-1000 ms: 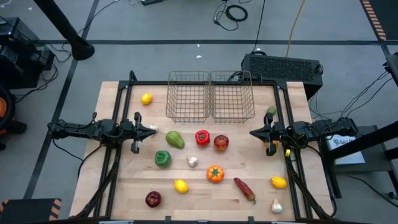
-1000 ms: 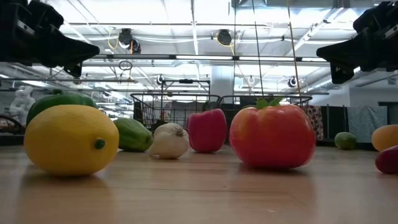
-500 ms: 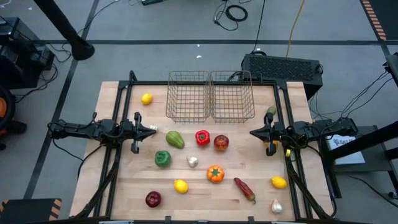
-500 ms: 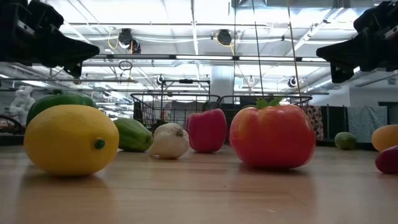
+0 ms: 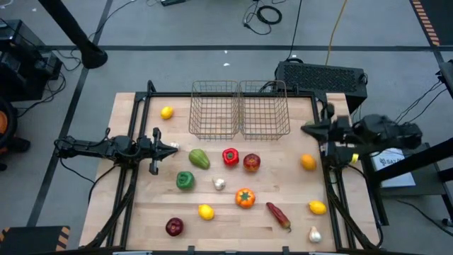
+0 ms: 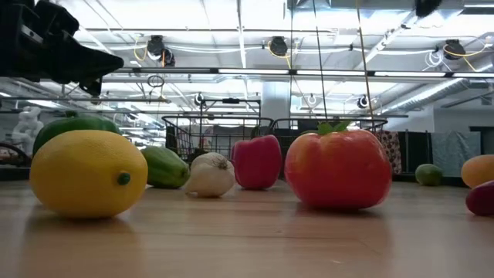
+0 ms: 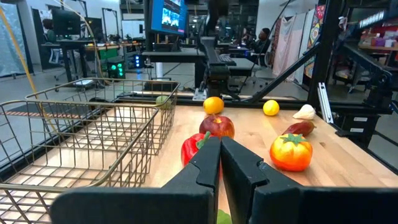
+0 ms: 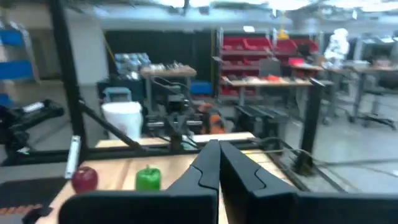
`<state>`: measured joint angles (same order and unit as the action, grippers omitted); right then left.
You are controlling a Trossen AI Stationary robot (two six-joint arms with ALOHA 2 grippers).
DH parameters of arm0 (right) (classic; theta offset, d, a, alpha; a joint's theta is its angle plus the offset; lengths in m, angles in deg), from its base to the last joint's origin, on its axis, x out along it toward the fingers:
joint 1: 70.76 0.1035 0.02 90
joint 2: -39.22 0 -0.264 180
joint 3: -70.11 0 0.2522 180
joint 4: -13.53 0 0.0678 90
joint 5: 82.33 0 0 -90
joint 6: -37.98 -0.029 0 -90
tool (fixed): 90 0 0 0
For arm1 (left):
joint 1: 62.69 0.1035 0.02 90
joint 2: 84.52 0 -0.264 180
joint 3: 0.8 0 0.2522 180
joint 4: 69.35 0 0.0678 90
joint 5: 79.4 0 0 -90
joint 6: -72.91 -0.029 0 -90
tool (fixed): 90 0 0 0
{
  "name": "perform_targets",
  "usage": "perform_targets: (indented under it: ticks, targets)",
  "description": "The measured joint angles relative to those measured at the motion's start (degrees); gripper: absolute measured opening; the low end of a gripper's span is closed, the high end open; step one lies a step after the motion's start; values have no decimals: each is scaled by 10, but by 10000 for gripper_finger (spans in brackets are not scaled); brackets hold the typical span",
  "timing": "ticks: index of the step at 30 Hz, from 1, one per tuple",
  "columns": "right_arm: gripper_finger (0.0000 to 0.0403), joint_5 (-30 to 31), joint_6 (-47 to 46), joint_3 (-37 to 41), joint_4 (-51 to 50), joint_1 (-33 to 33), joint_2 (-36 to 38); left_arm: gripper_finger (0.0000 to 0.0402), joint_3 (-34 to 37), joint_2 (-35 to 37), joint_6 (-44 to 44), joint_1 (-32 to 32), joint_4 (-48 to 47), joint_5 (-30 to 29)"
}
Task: Sort produce into baskets
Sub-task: Put the top apple into the right mesh basket
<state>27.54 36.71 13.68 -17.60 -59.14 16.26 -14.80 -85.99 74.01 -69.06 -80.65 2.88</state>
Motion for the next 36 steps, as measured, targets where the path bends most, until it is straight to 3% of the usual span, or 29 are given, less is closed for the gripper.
perform_targets:
  ticks: [6,12,18,26,29,34,36]
  targets:
    - [0,-3,-45,-176,-101,2,-120,22,0,0,0,0,0,0]
    - [0,-5,-72,-214,-122,18,-193,22,0,0,0,0,0,0]
    - [0,-5,-100,-145,-137,46,-230,22,0,0,0,0,0,0]
    - [0,-5,-132,-3,-32,57,-244,22,0,0,-2,0,0,-1]
    - [0,-5,-128,41,1,57,-245,22,0,0,-2,0,3,-28]
    - [0,-4,-127,71,18,52,-246,22,0,0,3,0,9,-35]
    - [0,-3,-127,72,18,52,-248,22,0,0,25,0,59,-36]
